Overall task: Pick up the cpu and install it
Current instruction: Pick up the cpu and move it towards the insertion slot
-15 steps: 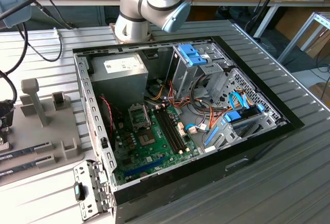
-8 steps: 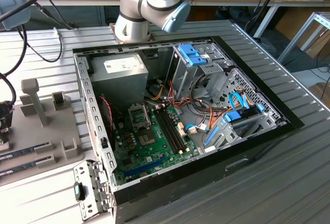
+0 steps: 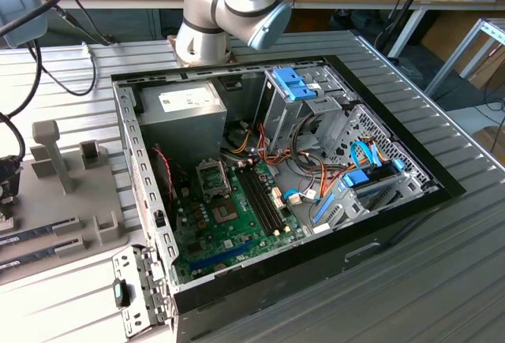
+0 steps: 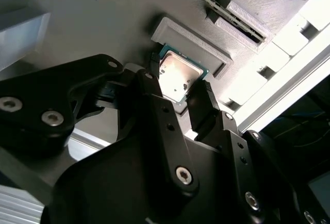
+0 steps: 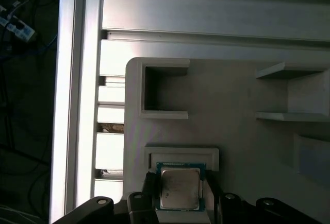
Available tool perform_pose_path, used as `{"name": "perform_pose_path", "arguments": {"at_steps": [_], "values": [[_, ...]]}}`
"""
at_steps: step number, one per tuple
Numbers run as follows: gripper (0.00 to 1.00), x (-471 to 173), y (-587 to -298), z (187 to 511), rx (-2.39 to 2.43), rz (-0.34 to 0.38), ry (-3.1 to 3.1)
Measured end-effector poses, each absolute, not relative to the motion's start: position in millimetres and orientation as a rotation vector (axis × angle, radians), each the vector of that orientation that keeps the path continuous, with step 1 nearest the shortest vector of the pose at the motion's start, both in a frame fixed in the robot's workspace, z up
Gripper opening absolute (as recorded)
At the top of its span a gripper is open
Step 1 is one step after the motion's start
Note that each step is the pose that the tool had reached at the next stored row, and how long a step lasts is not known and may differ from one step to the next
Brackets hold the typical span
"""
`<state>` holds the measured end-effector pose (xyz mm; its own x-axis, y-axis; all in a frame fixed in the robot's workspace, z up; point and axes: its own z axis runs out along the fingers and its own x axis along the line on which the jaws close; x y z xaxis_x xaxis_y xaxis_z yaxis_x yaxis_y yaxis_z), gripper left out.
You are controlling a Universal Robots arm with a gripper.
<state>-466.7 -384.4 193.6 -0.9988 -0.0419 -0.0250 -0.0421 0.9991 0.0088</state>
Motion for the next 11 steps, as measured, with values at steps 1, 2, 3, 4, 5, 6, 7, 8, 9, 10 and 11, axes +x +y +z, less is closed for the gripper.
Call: {"name": "perform_pose_path", "arguments": {"at_steps": [1,2,3,4,5,6,7,8,9,10,11], "values": [[0.48,-466.7,-384.4,193.6,-0.067,0.014,3.116],[0.48,-466.7,-384.4,193.5,-0.068,0.014,3.116],[0.48,-466.7,-384.4,193.5,-0.069,0.014,3.116],[0.48,-466.7,-384.4,193.5,-0.070,0.014,3.116],[0.48,-466.7,-384.4,193.4,-0.071,0.014,3.116],[0.48,-466.7,-384.4,193.4,-0.072,0.014,3.116],[0.48,-466.7,-384.4,193.4,-0.072,0.014,3.116],[0.48,-466.7,-384.4,193.4,-0.072,0.014,3.116],[0.48,-466.7,-384.4,193.4,-0.072,0.014,3.116],[0.48,-466.7,-384.4,193.4,-0.072,0.014,3.116],[0.48,-466.7,-384.4,193.4,-0.072,0.014,3.116]]}}
